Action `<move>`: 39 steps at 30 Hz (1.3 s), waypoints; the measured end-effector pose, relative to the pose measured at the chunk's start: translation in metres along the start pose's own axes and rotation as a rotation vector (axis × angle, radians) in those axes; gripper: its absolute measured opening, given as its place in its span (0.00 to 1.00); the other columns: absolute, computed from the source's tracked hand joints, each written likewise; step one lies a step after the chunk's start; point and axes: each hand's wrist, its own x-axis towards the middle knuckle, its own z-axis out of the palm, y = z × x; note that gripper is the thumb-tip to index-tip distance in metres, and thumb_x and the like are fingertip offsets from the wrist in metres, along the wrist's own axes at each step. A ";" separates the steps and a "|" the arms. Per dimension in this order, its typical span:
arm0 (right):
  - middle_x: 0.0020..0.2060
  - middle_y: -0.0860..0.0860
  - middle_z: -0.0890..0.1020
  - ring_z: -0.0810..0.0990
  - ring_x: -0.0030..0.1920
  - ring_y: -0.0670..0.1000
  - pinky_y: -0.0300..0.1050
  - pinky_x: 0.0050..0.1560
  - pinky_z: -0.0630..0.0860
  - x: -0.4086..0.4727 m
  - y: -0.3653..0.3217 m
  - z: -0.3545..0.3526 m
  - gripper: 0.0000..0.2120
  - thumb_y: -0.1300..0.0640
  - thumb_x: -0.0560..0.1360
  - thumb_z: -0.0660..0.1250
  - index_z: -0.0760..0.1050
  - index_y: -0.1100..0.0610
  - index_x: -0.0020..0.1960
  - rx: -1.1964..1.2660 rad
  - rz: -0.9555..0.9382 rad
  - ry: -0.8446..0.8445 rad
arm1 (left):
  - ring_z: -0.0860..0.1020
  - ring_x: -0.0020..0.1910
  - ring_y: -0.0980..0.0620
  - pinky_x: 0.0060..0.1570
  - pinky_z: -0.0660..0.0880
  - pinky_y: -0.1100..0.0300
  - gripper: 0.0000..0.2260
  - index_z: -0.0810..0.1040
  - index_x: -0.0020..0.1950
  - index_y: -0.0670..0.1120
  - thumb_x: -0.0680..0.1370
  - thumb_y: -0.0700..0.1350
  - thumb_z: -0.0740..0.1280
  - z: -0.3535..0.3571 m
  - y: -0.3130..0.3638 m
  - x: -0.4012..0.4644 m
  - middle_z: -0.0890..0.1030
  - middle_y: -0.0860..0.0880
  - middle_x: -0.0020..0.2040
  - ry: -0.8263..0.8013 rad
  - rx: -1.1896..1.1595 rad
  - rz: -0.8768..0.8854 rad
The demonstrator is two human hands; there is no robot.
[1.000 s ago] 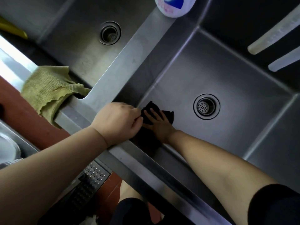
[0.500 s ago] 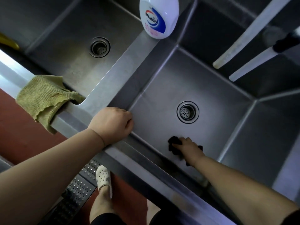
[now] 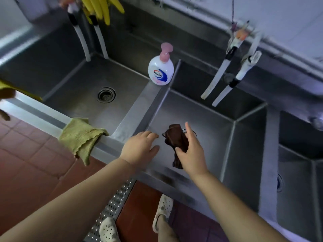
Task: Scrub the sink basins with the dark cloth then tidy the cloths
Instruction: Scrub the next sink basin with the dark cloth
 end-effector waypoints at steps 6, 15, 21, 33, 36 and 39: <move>0.65 0.52 0.71 0.70 0.66 0.49 0.40 0.64 0.65 -0.041 -0.098 0.028 0.44 0.62 0.73 0.70 0.44 0.36 0.72 0.028 -0.181 0.062 | 0.74 0.60 0.53 0.59 0.72 0.55 0.30 0.68 0.68 0.47 0.71 0.58 0.69 -0.082 -0.012 -0.058 0.75 0.52 0.59 0.092 -0.578 -0.286; 0.66 0.51 0.66 0.68 0.64 0.48 0.37 0.59 0.66 -0.068 -0.215 0.080 0.45 0.66 0.70 0.69 0.48 0.46 0.76 0.012 -0.514 0.086 | 0.79 0.47 0.55 0.46 0.76 0.61 0.20 0.73 0.52 0.49 0.66 0.53 0.76 -0.180 -0.063 -0.124 0.79 0.52 0.46 0.226 -0.901 -0.433; 0.67 0.48 0.63 0.70 0.66 0.49 0.41 0.63 0.70 -0.046 -0.249 0.115 0.45 0.66 0.73 0.68 0.44 0.41 0.75 0.052 -0.621 0.054 | 0.81 0.40 0.51 0.45 0.78 0.51 0.05 0.78 0.39 0.52 0.70 0.47 0.74 -0.210 -0.095 -0.120 0.82 0.49 0.37 0.218 -0.860 -0.458; 0.60 0.39 0.73 0.72 0.61 0.41 0.42 0.63 0.69 0.098 -0.279 0.178 0.54 0.49 0.63 0.77 0.45 0.44 0.77 0.371 -0.141 -0.394 | 0.80 0.47 0.52 0.49 0.78 0.55 0.13 0.75 0.53 0.50 0.74 0.35 0.68 -0.245 -0.208 -0.021 0.81 0.51 0.45 0.300 -0.791 -0.529; 0.55 0.46 0.77 0.76 0.56 0.41 0.37 0.57 0.73 0.139 -0.290 0.192 0.42 0.55 0.68 0.76 0.56 0.49 0.75 0.502 -0.056 -0.457 | 0.79 0.43 0.53 0.44 0.75 0.59 0.13 0.76 0.54 0.49 0.75 0.33 0.66 -0.255 -0.238 0.003 0.80 0.53 0.43 0.280 -0.830 -0.534; 0.51 0.50 0.78 0.78 0.52 0.44 0.35 0.50 0.75 0.171 -0.304 0.200 0.26 0.60 0.71 0.73 0.68 0.53 0.67 0.616 0.021 -0.492 | 0.78 0.41 0.52 0.41 0.74 0.59 0.13 0.76 0.53 0.48 0.75 0.33 0.66 -0.260 -0.265 0.022 0.80 0.51 0.41 0.239 -0.908 -0.568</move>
